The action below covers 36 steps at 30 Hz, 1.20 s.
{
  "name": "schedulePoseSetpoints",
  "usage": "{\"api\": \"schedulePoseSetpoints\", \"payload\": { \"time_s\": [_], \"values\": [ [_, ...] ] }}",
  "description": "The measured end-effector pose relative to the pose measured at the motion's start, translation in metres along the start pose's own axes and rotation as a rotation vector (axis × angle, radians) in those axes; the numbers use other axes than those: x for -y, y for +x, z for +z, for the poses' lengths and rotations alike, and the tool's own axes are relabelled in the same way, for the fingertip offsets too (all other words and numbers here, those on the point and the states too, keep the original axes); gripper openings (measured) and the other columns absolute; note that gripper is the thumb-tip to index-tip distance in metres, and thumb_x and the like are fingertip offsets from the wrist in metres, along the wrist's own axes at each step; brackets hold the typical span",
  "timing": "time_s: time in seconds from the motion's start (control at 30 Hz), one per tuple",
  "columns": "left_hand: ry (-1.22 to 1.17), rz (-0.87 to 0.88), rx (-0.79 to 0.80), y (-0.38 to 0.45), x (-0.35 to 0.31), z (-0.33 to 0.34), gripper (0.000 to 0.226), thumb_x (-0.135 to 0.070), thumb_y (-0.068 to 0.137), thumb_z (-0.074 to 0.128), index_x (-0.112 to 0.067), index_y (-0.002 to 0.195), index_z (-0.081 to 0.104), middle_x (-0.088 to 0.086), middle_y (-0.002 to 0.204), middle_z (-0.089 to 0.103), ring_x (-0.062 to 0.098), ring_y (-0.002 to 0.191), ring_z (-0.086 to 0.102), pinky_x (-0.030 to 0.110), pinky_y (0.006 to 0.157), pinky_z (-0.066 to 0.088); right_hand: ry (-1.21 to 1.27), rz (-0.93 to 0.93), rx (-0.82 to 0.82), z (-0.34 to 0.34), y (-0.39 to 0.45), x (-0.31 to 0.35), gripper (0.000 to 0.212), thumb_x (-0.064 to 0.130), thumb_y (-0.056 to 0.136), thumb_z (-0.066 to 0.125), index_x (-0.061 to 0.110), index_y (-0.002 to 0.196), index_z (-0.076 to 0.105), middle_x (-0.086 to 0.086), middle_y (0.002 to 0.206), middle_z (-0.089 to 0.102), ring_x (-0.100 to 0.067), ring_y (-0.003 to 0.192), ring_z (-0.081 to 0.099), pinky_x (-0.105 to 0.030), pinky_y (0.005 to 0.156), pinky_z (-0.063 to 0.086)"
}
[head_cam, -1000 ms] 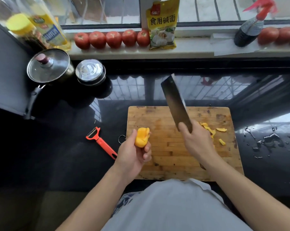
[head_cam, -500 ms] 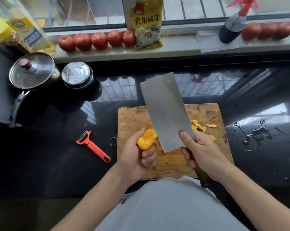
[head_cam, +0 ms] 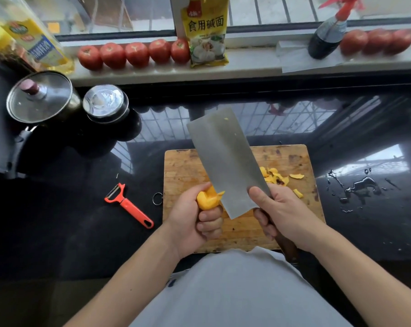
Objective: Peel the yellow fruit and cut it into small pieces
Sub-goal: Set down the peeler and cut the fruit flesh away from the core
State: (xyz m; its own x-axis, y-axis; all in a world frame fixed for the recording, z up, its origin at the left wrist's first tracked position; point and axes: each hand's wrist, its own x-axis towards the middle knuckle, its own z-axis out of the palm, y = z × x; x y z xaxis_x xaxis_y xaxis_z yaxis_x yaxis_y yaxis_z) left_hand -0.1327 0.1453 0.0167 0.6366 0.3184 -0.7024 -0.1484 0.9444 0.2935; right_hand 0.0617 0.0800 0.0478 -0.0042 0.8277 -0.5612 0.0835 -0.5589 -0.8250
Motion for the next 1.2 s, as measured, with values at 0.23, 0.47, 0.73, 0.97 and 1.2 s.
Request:
{"api": "schedulePoseSetpoints", "payload": {
  "time_s": [0.23, 0.47, 0.73, 0.97, 1.2],
  "values": [
    [0.092, 0.058, -0.1, 0.004, 0.006, 0.012, 0.053, -0.043, 0.105, 0.037, -0.017, 0.072, 0.069, -0.001, 0.048, 0.028, 0.011, 0.039, 0.022, 0.028, 0.05, 0.015, 0.041, 0.059, 0.031, -0.002, 0.0, 0.004, 0.032, 0.044, 0.104, 0.046, 0.017, 0.093, 0.06, -0.005, 0.06, 0.05, -0.017, 0.044, 0.042, -0.033, 0.049, 0.044],
    [0.17, 0.066, -0.136, 0.004, 0.011, 0.014, 0.04, -0.037, 0.104, 0.04, -0.016, 0.077, 0.061, 0.001, 0.051, 0.027, 0.012, 0.04, 0.022, 0.028, 0.047, 0.018, 0.206, 0.146, 0.075, -0.006, -0.005, -0.002, 0.033, 0.043, 0.103, 0.05, 0.011, 0.098, 0.059, -0.005, 0.061, 0.046, -0.016, 0.044, 0.036, -0.028, 0.045, 0.038],
    [0.161, 0.2, -0.232, 0.007, 0.017, 0.02, 0.044, -0.041, 0.107, 0.046, -0.009, 0.095, 0.074, 0.009, 0.06, 0.037, 0.017, 0.049, 0.03, 0.03, 0.052, 0.023, 0.393, 0.241, 0.095, -0.008, -0.004, -0.01, 0.033, 0.043, 0.099, 0.058, 0.011, 0.099, 0.062, -0.003, 0.062, 0.045, -0.013, 0.043, 0.033, -0.025, 0.041, 0.036],
    [0.065, 0.223, -0.156, 0.006, 0.019, 0.015, 0.049, -0.045, 0.107, 0.039, -0.007, 0.099, 0.069, 0.013, 0.085, 0.056, 0.018, 0.055, 0.043, 0.028, 0.049, 0.033, 0.332, 0.202, 0.011, -0.008, -0.007, -0.012, 0.033, 0.044, 0.102, 0.052, 0.013, 0.107, 0.061, -0.004, 0.063, 0.046, -0.015, 0.046, 0.036, -0.027, 0.043, 0.038],
    [0.411, 0.429, -0.558, 0.014, 0.023, 0.019, 0.041, -0.043, 0.11, 0.039, -0.011, 0.095, 0.061, 0.007, 0.069, 0.057, 0.017, 0.055, 0.048, 0.033, 0.054, 0.036, -0.328, -0.25, -0.471, -0.002, -0.016, -0.029, 0.023, 0.032, 0.103, 0.05, 0.023, 0.083, 0.058, 0.013, 0.056, 0.053, -0.005, 0.049, 0.049, -0.017, 0.047, 0.038]
  ]
}}
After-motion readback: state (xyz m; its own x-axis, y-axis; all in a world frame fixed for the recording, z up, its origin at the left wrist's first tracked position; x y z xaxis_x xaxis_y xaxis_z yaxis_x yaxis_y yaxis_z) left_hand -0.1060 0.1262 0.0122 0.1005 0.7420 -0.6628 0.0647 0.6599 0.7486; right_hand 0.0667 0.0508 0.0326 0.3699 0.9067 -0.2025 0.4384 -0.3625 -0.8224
